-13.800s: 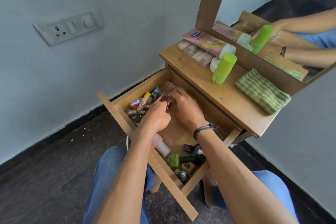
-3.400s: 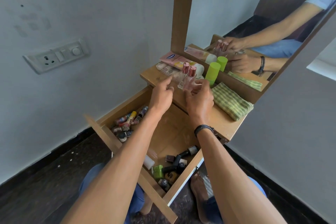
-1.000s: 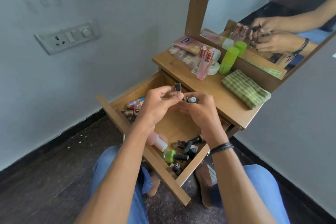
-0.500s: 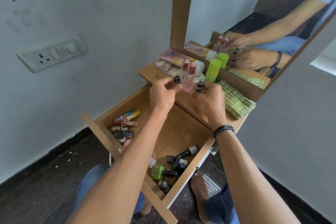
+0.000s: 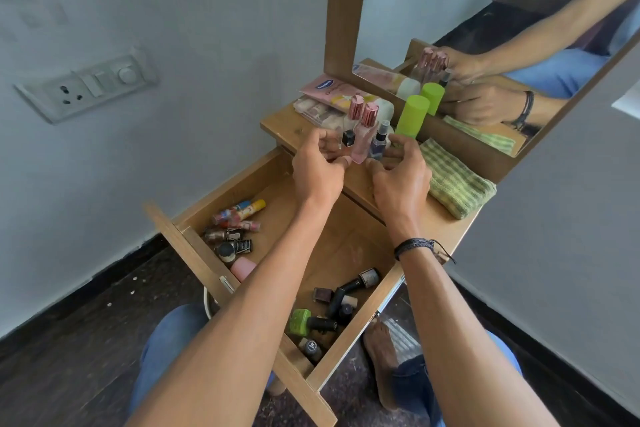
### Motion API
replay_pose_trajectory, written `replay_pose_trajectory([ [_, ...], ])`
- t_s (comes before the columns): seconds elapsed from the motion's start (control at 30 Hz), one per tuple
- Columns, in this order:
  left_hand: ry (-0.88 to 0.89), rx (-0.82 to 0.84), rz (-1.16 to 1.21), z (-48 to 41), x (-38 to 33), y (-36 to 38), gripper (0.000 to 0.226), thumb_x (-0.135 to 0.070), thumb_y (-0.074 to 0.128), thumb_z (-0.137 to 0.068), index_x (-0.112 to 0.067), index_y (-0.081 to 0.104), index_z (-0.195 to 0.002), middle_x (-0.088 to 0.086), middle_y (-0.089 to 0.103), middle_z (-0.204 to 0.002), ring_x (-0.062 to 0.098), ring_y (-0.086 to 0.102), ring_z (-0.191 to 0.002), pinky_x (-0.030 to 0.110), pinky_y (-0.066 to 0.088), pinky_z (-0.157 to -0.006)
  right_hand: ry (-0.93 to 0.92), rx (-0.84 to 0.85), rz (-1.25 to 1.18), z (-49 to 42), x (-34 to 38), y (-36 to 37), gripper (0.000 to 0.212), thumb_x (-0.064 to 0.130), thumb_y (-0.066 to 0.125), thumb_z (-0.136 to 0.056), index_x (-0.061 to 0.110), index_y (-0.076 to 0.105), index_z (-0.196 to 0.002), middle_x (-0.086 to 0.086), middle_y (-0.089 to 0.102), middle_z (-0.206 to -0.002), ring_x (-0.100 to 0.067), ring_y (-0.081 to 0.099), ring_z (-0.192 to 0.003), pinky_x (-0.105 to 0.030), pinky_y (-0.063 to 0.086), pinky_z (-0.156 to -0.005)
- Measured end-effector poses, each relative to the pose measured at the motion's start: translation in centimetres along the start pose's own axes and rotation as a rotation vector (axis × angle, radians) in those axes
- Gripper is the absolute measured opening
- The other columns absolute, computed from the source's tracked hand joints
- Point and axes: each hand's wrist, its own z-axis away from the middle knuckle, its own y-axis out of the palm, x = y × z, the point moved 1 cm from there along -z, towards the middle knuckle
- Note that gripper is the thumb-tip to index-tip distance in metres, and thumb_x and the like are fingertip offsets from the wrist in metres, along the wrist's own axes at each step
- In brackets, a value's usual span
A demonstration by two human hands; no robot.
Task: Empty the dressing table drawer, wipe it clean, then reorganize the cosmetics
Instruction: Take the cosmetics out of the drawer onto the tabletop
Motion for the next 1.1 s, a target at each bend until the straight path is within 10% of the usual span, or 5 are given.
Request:
replay_pose_trajectory([
  [0.3, -0.015, 0.041, 0.047, 0.9, -0.2, -2.7, 0.044, 0.004, 0.078, -0.081, -0.021, 0.061, -0.113, -0.005, 0.066, -0.1, 0.003, 0.067, -0.09, 0.008, 0.052, -0.07, -0.081, -0.053, 0.037, 0.5, -0.1, 0.1, 0.056, 0.011, 0.074, -0.082, 0.015, 0.055, -0.135, -0.001, 0.066, -0.116, -0.016, 0.062, -0.101, -0.027, 0.046, -0.084],
  [0.47, -0.075, 0.07, -0.244, 0.8, 3.1, -8.0, 0.031, -0.001, 0.074, -0.085, -0.025, 0.066, -0.102, -0.01, 0.064, -0.096, 0.013, 0.066, -0.092, 0.032, 0.057, -0.081, -0.341, -0.21, -0.091, 3.7, 0.2, -0.6, 0.025, -0.001, 0.06, -0.084, 0.007, 0.062, -0.107, -0.005, 0.061, -0.101, -0.006, 0.052, -0.08, -0.023, 0.049, -0.068],
  [0.63, -0.092, 0.078, -0.601, 0.6, 6.0, -14.5, 0.03, 0.001, 0.065, -0.092, -0.021, 0.069, -0.112, -0.005, 0.067, -0.111, 0.011, 0.066, -0.084, 0.02, 0.048, -0.058, -0.546, 0.169, 0.084, 9.5, 0.3, 3.3, 0.014, 0.004, 0.063, -0.088, 0.013, 0.067, -0.098, 0.001, 0.059, -0.102, -0.015, 0.057, -0.081, -0.035, 0.055, -0.068],
  [0.8, -0.048, 0.118, -0.821, 0.4, 7.2, -18.0, 0.023, -0.004, 0.066, -0.093, -0.02, 0.071, -0.109, -0.003, 0.074, -0.109, 0.01, 0.063, -0.086, 0.019, 0.041, -0.06, -0.532, 0.664, 0.346, 10.8, 0.6, 9.4, 0.044, 0.014, 0.065, -0.089, 0.013, 0.062, -0.132, -0.005, 0.055, -0.129, -0.027, 0.052, -0.11, -0.04, 0.05, -0.093],
  [1.1, 0.047, 0.273, -1.17, 1.6, 6.7, -16.4, 0.024, -0.019, 0.062, -0.096, -0.02, 0.07, -0.119, 0.012, 0.071, -0.108, 0.034, 0.067, -0.097, 0.036, 0.043, -0.066, -0.529, 0.826, 0.396, 11.1, 1.6, 13.2, 0.04, 0.008, 0.058, -0.089, 0.011, 0.056, -0.129, -0.009, 0.057, -0.129, -0.033, 0.054, -0.114, -0.04, 0.049, -0.091],
])
